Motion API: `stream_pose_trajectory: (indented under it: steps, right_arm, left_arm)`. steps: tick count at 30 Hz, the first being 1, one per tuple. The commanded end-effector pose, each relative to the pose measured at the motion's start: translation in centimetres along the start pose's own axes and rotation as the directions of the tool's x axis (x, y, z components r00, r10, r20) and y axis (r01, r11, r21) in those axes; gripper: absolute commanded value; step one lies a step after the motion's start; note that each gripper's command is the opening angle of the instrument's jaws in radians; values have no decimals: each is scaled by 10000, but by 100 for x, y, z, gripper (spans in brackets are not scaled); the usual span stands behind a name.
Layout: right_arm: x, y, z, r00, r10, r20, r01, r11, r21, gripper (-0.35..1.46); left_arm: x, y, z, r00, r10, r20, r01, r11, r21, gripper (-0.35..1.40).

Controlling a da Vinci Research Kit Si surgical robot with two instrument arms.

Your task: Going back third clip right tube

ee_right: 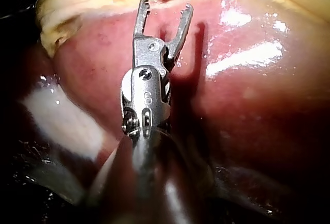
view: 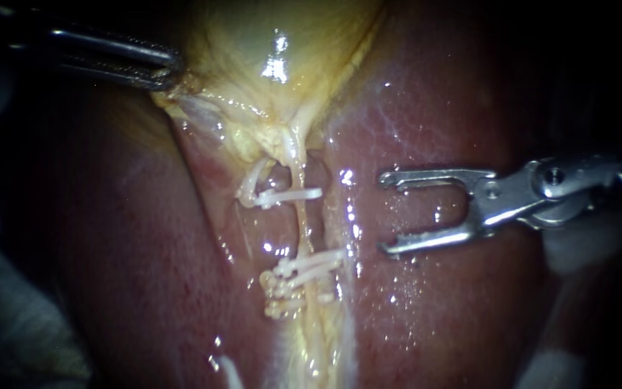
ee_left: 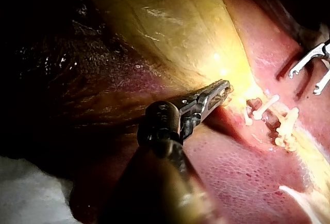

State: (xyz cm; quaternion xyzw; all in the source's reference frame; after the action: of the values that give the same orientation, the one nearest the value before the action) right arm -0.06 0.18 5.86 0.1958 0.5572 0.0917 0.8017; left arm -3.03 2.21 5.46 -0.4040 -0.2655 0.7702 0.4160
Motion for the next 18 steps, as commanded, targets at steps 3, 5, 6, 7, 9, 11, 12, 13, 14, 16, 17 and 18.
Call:
stream_pose_trajectory:
  steps: [3,5,6,7,9,11,12,13,14,16,17,18]
  right_arm:
    - [2,2,-4,10000,-22,-3,22,10000,-33,50]
    - [2,2,-5,10000,-19,29,19,10000,-42,50]
    - [1,1,-5,10000,-18,29,18,10000,-45,50]
    - [1,1,-6,10000,-21,59,21,10000,-41,50]
    - [1,0,-6,9999,-86,119,86,10000,-33,50]
    - [2,0,-6,9998,-92,177,93,10000,-25,50]
    - [2,-1,-6,9998,-92,177,93,10000,-25,50]
    - [2,-1,-6,9997,-95,207,95,10000,-22,50]
    - [2,-1,-6,9997,-95,207,96,10000,-22,50]
    - [2,-2,-6,9997,-94,207,95,10000,-24,50]
    - [2,-2,-6,9997,-95,207,95,10000,-24,50]
    - [2,-2,-6,9997,-95,207,96,10000,-23,50]
  left_arm:
    - [-3,-2,8,10000,-39,-21,39,10000,45,-35]
    - [-7,-3,14,10000,-75,-41,75,9999,82,-35]
    - [-10,-4,20,10000,-57,-56,57,9999,112,-35]
    - [-12,-5,25,10000,-43,-56,44,9999,109,-35]
    - [-17,-8,37,10000,-64,-51,65,9999,88,-35]
    - [-22,-10,49,10000,-88,-30,88,10000,38,-35]
    - [-25,-12,57,10000,-60,-21,60,10000,15,-35]
    - [-27,-13,62,10000,-99,-4,99,9999,-21,-35]
    - [-29,-14,66,10000,-79,4,79,10000,-38,-35]
    - [-31,-17,72,10000,-97,5,97,9999,-41,-35]
    - [-32,-17,73,10000,-84,10,84,10000,-50,-35]
    - [-32,-18,74,9999,-135,15,135,9999,-59,-35]
